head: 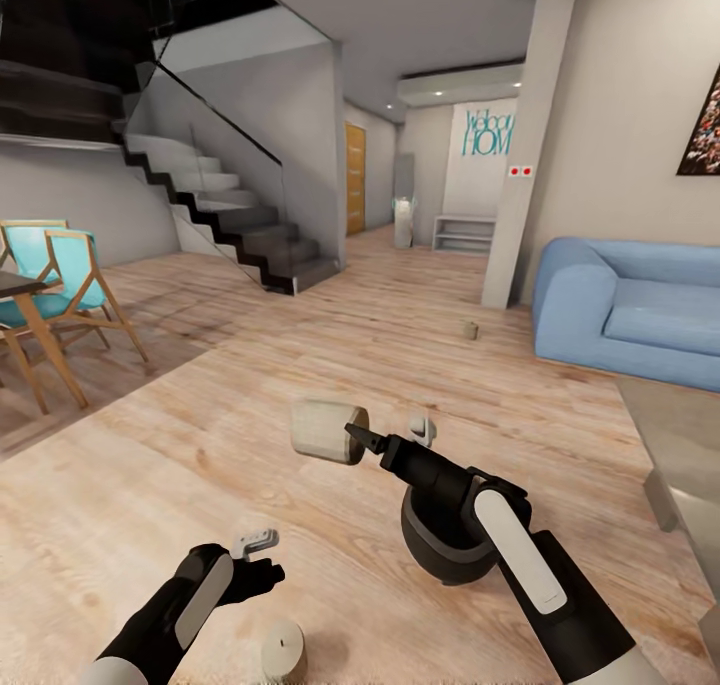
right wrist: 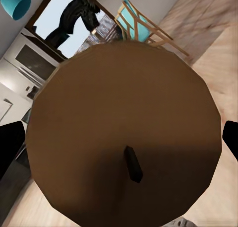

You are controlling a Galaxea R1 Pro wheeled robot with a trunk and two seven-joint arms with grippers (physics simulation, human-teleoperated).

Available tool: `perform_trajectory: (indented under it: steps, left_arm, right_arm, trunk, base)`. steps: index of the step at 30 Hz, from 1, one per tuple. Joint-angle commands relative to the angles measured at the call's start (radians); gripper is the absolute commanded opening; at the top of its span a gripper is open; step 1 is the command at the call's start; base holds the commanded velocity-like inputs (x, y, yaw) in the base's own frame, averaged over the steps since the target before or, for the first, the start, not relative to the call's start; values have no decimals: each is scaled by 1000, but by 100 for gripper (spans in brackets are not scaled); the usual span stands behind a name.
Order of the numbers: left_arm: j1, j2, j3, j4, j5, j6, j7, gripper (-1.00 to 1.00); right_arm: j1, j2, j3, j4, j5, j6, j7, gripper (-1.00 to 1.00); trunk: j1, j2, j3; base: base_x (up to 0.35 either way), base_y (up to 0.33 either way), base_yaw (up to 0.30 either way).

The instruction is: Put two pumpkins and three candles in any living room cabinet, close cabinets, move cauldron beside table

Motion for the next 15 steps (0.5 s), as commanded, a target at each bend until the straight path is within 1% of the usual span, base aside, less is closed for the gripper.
perform_trajectory:
  steps: [1,15]
  left_arm:
    - [-1,1,-5,-1,11,2,9,100]
    - [-1,1,-5,-1,11,1,9,100]
  right_arm:
    - [-1,-1,0,0,-7,3,0,-100]
    - [-1,-1,0,11,-5,2,-3,-100]
  trunk:
    - [0,-1,-5]
    - [6,-4,-59]
  base:
    - [0,0,0]
    - [0,0,0]
